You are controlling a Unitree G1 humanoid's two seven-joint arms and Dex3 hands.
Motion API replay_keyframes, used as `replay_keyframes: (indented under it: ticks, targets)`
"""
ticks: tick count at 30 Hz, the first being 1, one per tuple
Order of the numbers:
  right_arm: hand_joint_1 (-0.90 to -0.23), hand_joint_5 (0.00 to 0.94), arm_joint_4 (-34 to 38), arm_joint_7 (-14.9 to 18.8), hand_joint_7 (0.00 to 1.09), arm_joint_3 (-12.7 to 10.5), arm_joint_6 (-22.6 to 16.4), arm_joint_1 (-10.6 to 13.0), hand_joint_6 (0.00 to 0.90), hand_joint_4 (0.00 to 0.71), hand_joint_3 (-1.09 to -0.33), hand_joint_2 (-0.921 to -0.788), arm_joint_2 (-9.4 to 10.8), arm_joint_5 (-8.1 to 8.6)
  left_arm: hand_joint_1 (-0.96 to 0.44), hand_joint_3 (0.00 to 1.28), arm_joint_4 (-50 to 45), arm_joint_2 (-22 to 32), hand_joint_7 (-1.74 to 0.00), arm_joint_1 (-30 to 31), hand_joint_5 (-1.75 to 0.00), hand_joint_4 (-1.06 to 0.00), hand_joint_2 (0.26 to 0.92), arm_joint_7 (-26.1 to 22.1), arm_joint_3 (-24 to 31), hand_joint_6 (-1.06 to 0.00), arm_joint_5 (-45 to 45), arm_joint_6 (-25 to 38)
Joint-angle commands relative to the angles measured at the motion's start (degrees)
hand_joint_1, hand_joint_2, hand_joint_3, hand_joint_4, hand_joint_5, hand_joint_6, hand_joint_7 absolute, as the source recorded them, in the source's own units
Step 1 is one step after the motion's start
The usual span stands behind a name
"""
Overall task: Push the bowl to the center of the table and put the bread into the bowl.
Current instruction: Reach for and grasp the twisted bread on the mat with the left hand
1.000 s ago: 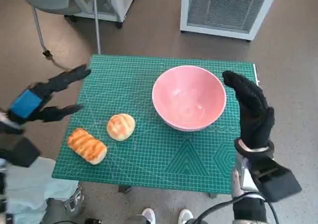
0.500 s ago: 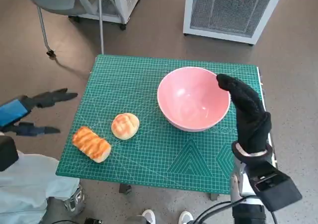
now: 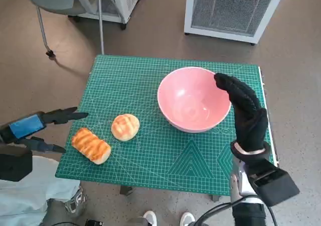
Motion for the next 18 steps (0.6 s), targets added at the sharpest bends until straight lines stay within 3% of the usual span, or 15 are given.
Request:
replay_keyframes:
  ticks: [1, 18]
  targets:
    - [-0.522, 0.023, 1.1, 0.4, 0.67, 0.2, 0.0, 0.1, -0.001, 0.297, -0.823, -0.921, 0.1, 0.84, -0.13, 0.00, 1.7, -1.6, 0.00, -0.1, 0.00, -0.10, 0.787, 2.6, -1.9, -0.34, 2.7, -1.1]
    - [-0.526, 0.023, -2.0, 0.4, 0.67, 0.2, 1.5, 1.8, -0.001, 0.289, -0.847, -0.921, -0.4, 1.94, -0.15, 0.00, 7.4, -5.4, 0.00, -5.5, -0.01, -0.13, 0.795, 14.3, -10.9, -0.33, 17.5, -3.3]
